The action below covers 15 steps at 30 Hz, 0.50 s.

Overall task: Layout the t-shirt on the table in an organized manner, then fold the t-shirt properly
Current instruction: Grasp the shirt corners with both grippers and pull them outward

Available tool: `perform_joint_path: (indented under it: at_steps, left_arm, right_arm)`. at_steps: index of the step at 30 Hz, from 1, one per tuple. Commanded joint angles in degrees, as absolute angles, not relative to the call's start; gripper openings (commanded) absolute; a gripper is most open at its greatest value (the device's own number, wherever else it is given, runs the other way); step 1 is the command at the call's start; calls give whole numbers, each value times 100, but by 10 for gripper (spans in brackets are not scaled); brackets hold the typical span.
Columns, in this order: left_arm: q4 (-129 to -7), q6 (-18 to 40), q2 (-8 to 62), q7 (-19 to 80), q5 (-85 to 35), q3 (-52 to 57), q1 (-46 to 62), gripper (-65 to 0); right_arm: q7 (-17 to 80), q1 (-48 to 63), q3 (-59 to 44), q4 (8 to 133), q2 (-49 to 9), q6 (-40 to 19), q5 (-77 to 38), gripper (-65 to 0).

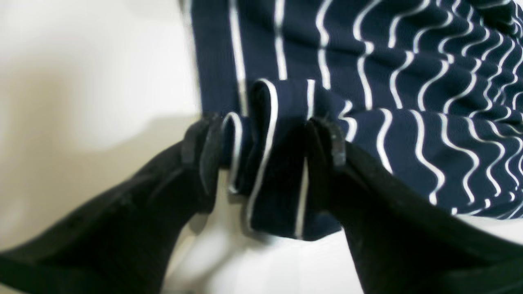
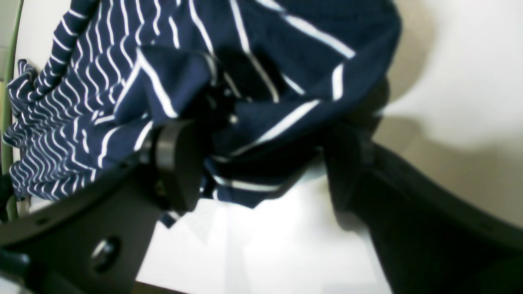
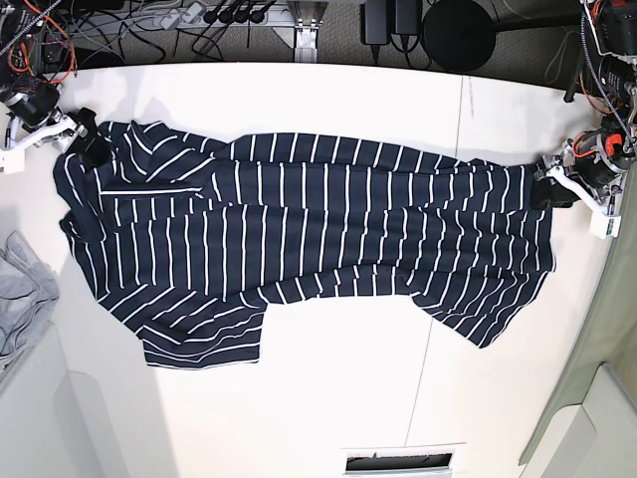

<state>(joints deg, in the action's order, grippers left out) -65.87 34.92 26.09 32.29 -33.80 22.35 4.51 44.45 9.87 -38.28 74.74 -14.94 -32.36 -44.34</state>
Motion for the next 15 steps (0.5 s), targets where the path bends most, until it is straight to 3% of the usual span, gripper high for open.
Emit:
perform_joint_path:
  at_steps: [1, 10, 11, 13, 14, 15]
  left_arm:
    - [-6648, 3546, 2720, 3234, -3450, 2239, 397, -299]
    - [-6646, 3393, 2418, 3103, -3096, 1715, 381, -317]
    - [-6646, 3361, 2383, 3076, -3096, 1715, 368, -361]
    - [-6646, 3365, 2349, 3063, -3096, 1715, 331, -522]
    - [-6646, 3365, 2344, 3061, -3096, 1715, 311, -607]
    - [-6648, 3365, 2340, 3063, -3096, 1715, 298, -650]
  right_arm:
    - [4390, 969, -3874, 7564, -1601, -3284, -4550, -203]
    - [4394, 961, -3870, 7564, -1601, -3330, -4786, -205]
    - [4397, 945, -3870, 7564, -1599, -3328, -4779, -205]
    - [4397, 895, -3868, 7564, -1601, -3328, -4781, -218]
    - [4394, 873, -3863, 7564, -1603, -3328, -4781, -258]
    - [4397, 843, -3863, 7564, -1601, -3326, -4777, -324]
